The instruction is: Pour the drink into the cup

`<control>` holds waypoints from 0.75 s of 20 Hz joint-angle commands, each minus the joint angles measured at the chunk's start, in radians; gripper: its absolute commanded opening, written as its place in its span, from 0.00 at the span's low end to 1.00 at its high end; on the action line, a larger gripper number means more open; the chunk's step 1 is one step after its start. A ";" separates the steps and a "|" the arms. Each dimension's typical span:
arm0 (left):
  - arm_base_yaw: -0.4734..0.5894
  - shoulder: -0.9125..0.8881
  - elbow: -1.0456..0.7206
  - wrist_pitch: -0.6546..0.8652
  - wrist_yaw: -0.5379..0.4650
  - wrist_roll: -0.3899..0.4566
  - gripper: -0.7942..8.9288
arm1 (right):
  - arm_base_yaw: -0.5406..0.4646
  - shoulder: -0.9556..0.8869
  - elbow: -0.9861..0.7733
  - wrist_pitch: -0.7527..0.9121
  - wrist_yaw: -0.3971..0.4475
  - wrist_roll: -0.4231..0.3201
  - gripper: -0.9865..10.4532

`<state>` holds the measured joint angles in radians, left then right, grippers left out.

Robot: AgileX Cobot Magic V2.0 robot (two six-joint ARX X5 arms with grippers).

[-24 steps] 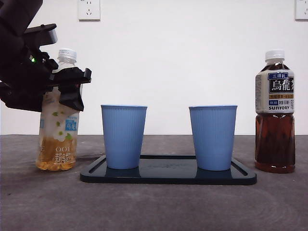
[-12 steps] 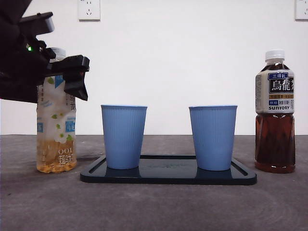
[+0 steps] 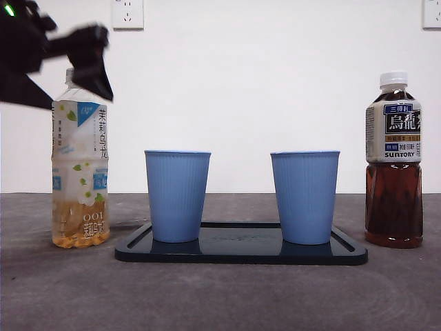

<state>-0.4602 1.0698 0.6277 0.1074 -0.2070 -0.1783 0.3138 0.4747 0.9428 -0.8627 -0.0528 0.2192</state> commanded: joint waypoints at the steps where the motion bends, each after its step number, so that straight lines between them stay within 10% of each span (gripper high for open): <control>1: -0.024 -0.094 0.018 -0.090 0.003 -0.040 0.53 | 0.005 0.007 0.011 0.009 -0.004 0.016 0.47; 15: -0.069 -0.512 0.189 -0.648 0.436 -0.049 0.53 | 0.005 0.007 0.011 0.009 -0.314 -0.067 0.47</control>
<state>-0.5220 0.5549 0.7959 -0.5323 0.1951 -0.2241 0.3138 0.4747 0.9428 -0.8631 -0.3447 0.1745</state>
